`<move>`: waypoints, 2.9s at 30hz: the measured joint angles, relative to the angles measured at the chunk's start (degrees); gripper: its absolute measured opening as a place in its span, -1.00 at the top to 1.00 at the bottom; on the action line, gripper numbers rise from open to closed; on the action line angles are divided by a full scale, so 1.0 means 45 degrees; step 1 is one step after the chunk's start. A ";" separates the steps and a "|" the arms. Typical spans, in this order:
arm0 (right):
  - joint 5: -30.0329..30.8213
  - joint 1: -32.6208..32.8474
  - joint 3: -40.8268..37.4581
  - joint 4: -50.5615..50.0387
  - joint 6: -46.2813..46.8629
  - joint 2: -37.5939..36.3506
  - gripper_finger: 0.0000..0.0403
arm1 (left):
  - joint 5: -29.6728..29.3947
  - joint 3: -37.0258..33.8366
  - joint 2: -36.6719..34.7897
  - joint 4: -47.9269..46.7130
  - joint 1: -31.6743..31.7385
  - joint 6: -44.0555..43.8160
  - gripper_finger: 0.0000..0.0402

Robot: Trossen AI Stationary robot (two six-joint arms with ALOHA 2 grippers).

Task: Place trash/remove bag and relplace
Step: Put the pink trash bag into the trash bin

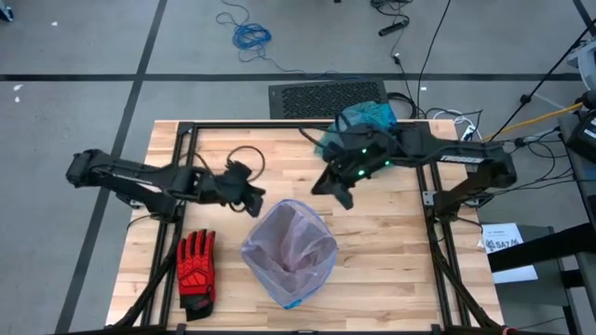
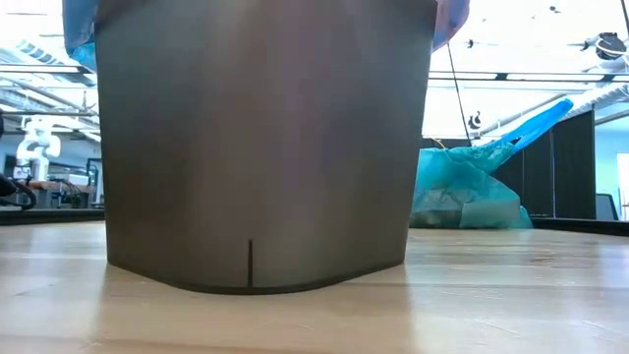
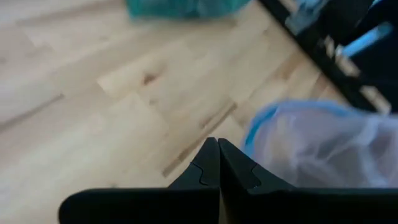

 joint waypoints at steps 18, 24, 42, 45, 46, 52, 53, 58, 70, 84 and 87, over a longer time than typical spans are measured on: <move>-0.0962 0.0481 0.0602 0.3025 -0.0034 0.3958 1.00 | -0.1082 0.0000 -0.2518 -0.1765 0.0049 -0.0510 1.00; -0.0419 0.0515 0.2980 0.0454 -0.0500 0.5421 1.00 | -0.1072 0.0000 -0.2528 -0.1945 0.0049 -0.0517 1.00; 0.5100 -0.0024 0.5909 -0.7730 0.0886 0.6771 1.00 | -0.1057 0.0000 -0.2528 -0.2152 0.0049 -0.0507 1.00; 0.5600 -0.0058 0.5906 -0.8646 0.1426 0.6769 1.00 | -0.1053 0.0000 -0.2576 -0.2161 0.0049 -0.0507 1.00; 0.5710 -0.0058 0.5902 -0.8609 0.1457 0.6734 1.00 | -0.1032 0.0000 -0.2625 -0.2161 0.0049 -0.0505 1.00; 0.5840 -0.0020 0.5887 -0.6862 0.0670 0.5759 1.00 | -0.0848 0.0000 -0.2659 -0.2185 0.0035 -0.0498 1.00; 0.5991 -0.0010 0.5887 -0.6649 0.0670 0.5474 1.00 | -0.0723 0.0000 -0.2654 -0.2229 0.0035 -0.0502 1.00; 0.7667 0.0075 0.5905 -0.6774 0.1037 0.3444 1.00 | -0.0679 0.0000 -0.2644 -0.2448 0.0035 -0.0512 1.00; 1.0455 0.3342 0.2894 -1.0003 0.8796 0.0382 1.00 | -0.0505 0.0000 -0.2649 -0.2478 0.0040 -0.0501 1.00; 1.0227 0.4637 -0.6521 0.2531 1.2353 -0.2781 1.00 | 0.0215 0.0013 -0.2441 -0.1864 -0.0093 -0.1325 1.00; 1.0824 0.5142 -0.6974 0.2516 1.3386 -0.2778 1.00 | 0.0090 -0.0018 -0.2221 -0.2030 -0.0545 -0.1813 1.00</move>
